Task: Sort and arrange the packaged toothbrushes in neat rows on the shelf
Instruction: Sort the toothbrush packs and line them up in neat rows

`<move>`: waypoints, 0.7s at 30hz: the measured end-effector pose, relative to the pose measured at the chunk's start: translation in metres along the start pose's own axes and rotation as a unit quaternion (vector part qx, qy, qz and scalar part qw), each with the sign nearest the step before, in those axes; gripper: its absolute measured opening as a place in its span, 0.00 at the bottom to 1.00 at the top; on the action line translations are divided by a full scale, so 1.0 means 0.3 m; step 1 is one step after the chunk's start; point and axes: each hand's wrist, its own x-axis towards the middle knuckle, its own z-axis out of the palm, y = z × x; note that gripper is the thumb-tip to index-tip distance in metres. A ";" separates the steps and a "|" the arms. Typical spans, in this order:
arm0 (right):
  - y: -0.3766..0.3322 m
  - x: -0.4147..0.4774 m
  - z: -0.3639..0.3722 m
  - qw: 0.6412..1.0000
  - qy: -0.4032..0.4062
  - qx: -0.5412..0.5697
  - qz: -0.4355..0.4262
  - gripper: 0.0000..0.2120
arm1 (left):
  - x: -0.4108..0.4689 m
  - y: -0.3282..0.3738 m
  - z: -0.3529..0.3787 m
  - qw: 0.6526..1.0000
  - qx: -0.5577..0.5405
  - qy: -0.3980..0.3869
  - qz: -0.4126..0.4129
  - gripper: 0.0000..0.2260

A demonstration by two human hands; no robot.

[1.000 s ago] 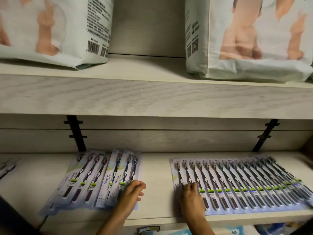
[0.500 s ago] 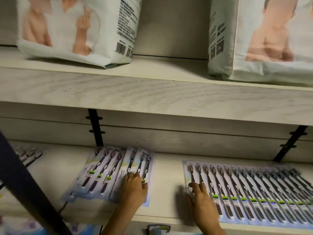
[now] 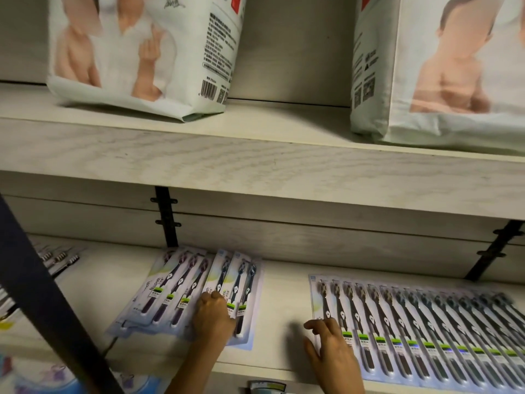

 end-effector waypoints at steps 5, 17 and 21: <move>-0.014 -0.007 -0.012 1.000 -0.004 0.006 -0.002 0.13 | 0.007 0.010 -0.004 1.000 0.003 -0.007 -0.020 0.30; -0.046 -0.019 -0.010 1.000 -0.025 0.001 0.001 0.13 | -0.042 0.079 0.049 0.990 0.090 0.039 0.100 0.22; -0.054 -0.020 -0.004 1.000 -0.020 -0.003 -0.005 0.13 | -0.053 0.090 0.021 0.987 0.115 0.037 0.110 0.14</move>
